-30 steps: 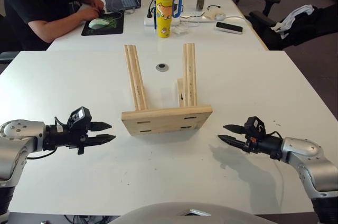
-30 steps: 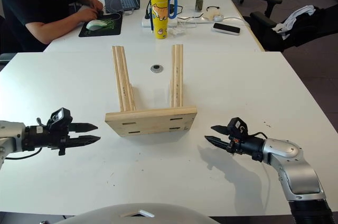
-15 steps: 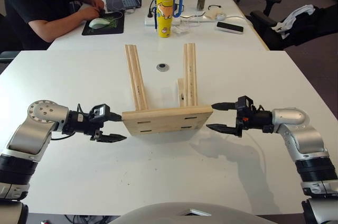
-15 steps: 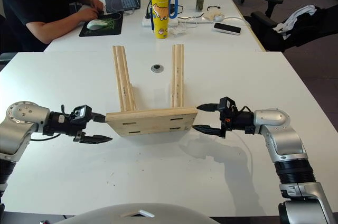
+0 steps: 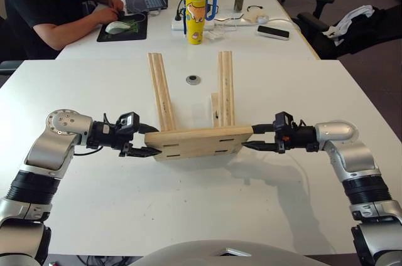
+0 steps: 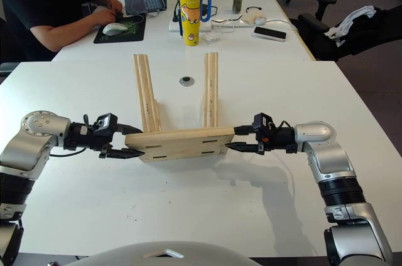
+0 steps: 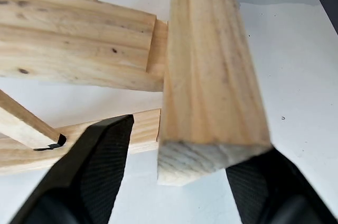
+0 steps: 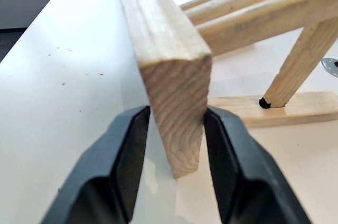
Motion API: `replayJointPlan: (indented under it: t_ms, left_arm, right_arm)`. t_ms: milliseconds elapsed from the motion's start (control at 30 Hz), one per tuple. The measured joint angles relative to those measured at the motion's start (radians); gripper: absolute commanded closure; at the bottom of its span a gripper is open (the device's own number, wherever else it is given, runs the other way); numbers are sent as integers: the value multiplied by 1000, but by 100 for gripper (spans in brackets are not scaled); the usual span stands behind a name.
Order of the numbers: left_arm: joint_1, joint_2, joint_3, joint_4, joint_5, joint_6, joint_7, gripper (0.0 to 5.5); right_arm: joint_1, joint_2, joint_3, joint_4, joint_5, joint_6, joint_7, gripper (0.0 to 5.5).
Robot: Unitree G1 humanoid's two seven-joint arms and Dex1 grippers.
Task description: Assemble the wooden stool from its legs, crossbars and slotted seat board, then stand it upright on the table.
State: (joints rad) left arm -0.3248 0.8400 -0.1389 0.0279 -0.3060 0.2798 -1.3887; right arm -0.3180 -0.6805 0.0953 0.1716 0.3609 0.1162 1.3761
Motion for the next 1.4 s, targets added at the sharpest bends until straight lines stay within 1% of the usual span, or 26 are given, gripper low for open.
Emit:
replayJointPlan:
  t_ms: [133, 233, 367, 533, 633, 700, 767, 833, 967, 1067, 1100, 1133, 1167, 1233, 1267, 1367, 1400]
  left_arm:
    - [-4, 11, -1, 53, 16, -7, -10, 400]
    - [-10, 11, -2, 72, 23, -28, -21, 406]
    - [-30, 29, 8, 47, -15, 74, -45, 406]
    - [-55, 96, 72, -50, -168, 355, -102, 406]
    - [-96, 157, 108, -100, -293, 580, -130, 406]
    - [-143, 192, 120, -102, -375, 719, -149, 406]
    - [-218, 223, 118, -83, -462, 872, -167, 408]
    - [-302, 230, 106, -42, -522, 1002, -179, 409]
    - [-495, 225, 27, 101, -585, 1184, -198, 410]
    - [-644, 209, -82, 263, -596, 1229, -222, 411]
    - [-676, 202, -105, 302, -597, 1230, -225, 411]
    - [-744, 181, -167, 394, -602, 1224, -225, 411]
    - [-777, 168, -204, 452, -603, 1212, -225, 411]
    - [-811, 128, -276, 566, -604, 1180, -225, 411]
    - [-814, 105, -301, 627, -601, 1162, -225, 375]
    - [-828, 41, -329, 777, -575, 1106, -224, 332]
    - [-835, 21, -331, 818, -574, 1090, -225, 314]
  right_arm:
    - [-1, 13, 6, 0, 1, -6, 11, 409]
    - [-2, 15, 8, 0, 1, -6, 14, 410]
    - [-2, 5, 3, -32, 35, 98, 30, 411]
    - [-8, -75, -52, -181, 176, 354, 42, 411]
    - [-60, -144, -97, -249, 306, 569, 50, 411]
    - [-133, -185, -120, -253, 388, 717, 59, 411]
    - [-260, -235, -126, -224, 455, 889, 81, 411]
    - [-389, -272, -116, -156, 490, 1044, 117, 411]
    - [-629, -287, -51, 63, 511, 1328, 153, 414]
    - [-761, -295, 72, 246, 534, 1450, 175, 416]
    - [-776, -298, 99, 280, 544, 1464, 178, 416]
    - [-784, -301, 163, 342, 568, 1480, 195, 416]
    - [-779, -299, 192, 370, 578, 1487, 204, 416]
    - [-726, -281, 220, 401, 584, 1493, 214, 416]
    - [-702, -265, 228, 427, 583, 1492, 215, 416]
    - [-690, -213, 235, 499, 580, 1455, 235, 416]
    - [-699, -193, 238, 528, 570, 1437, 238, 382]
